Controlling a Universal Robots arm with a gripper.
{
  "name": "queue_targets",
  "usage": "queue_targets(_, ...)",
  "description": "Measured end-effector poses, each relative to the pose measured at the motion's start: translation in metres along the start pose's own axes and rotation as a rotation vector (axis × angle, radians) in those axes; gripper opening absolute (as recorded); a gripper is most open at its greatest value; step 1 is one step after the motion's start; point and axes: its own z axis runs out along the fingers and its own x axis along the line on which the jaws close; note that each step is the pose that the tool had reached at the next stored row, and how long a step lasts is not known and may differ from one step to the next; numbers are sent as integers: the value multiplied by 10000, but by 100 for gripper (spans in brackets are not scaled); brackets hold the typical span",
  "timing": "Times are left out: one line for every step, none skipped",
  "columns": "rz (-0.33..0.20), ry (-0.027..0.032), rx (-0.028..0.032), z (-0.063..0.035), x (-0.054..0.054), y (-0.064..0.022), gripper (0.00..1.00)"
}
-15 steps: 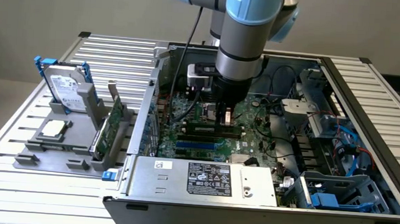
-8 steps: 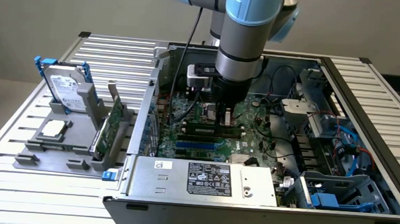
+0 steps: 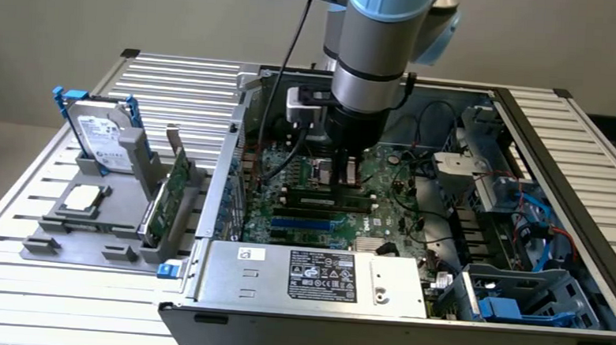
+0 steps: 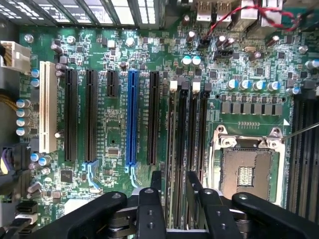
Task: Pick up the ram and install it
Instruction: 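Insert the ram into the slot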
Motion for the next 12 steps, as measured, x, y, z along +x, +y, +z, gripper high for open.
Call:
queue_targets(0,-11,-4,-32,0,11,34)
queue_targets(0,-25,-7,-59,0,21,34)
queue_targets(0,-41,-10,-84,0,33,34)
queue_targets(1,-60,-14,-107,0,45,34)
queue_targets(4,-78,-17,-122,0,55,32)
queue_targets(10,-95,-21,-130,1,66,25)
queue_targets(18,-114,-27,-135,2,76,25)
queue_targets(24,-128,-37,-141,3,86,19)
queue_targets(31,-136,-49,-147,6,97,13)
queue_targets(34,-135,-52,-148,5,106,13)
queue_targets(34,-135,-54,-148,5,109,11)
queue_targets(34,-135,-55,-148,5,109,11)
